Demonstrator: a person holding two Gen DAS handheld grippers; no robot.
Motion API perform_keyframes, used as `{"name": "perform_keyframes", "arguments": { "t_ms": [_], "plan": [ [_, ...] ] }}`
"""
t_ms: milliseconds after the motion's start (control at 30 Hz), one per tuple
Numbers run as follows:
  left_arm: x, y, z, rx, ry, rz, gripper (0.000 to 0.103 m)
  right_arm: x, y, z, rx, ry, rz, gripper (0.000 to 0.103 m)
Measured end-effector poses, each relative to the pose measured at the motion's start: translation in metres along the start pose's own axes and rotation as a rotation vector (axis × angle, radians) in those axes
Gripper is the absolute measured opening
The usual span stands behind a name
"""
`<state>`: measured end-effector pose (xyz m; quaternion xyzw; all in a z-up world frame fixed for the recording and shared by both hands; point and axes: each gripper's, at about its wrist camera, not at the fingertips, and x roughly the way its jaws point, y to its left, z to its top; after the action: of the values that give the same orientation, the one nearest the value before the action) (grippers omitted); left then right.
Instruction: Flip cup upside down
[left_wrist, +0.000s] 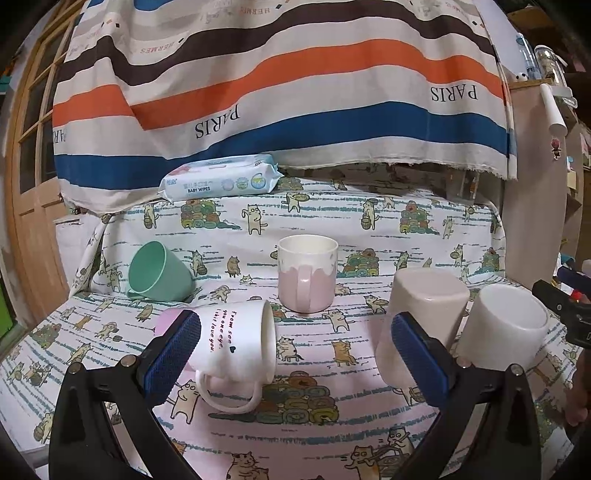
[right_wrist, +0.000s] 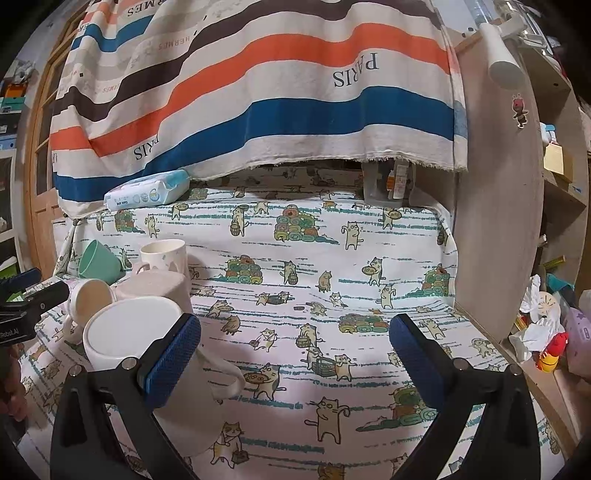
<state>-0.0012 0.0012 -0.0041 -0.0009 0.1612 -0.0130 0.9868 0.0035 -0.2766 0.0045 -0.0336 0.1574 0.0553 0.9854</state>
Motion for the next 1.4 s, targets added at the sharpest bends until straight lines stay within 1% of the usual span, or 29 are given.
{"name": "perform_keyframes", "arguments": {
  "t_ms": [200,400,533,633,733,1400],
  "plan": [
    [0.0023,0.0037,0.0002,-0.019,0.011,0.031,0.103,-0.0001,0.0004,-0.0002,0.000,0.001,-0.001,0.103],
    [-0.0022,0.0018,-0.0002,-0.008,-0.010,0.036,0.103,-0.0001,0.0005,-0.0004,0.000,0.001,-0.002,0.103],
    [-0.0002,0.0031,0.0002,-0.014,0.001,0.041,0.103,0.0000,0.0003,-0.0006,0.000,0.001,-0.002,0.103],
    [0.0007,0.0029,0.0003,-0.012,0.009,0.035,0.103,-0.0002,0.0001,-0.0007,0.001,0.001,-0.001,0.103],
    [-0.0014,0.0015,0.0001,-0.002,0.000,0.037,0.103,-0.0002,0.0003,-0.0008,0.000,0.001,-0.001,0.103],
    [0.0007,0.0035,0.0003,-0.012,0.008,0.039,0.103,-0.0002,0.0004,-0.0009,0.001,0.001,-0.004,0.103]
  ]
}}
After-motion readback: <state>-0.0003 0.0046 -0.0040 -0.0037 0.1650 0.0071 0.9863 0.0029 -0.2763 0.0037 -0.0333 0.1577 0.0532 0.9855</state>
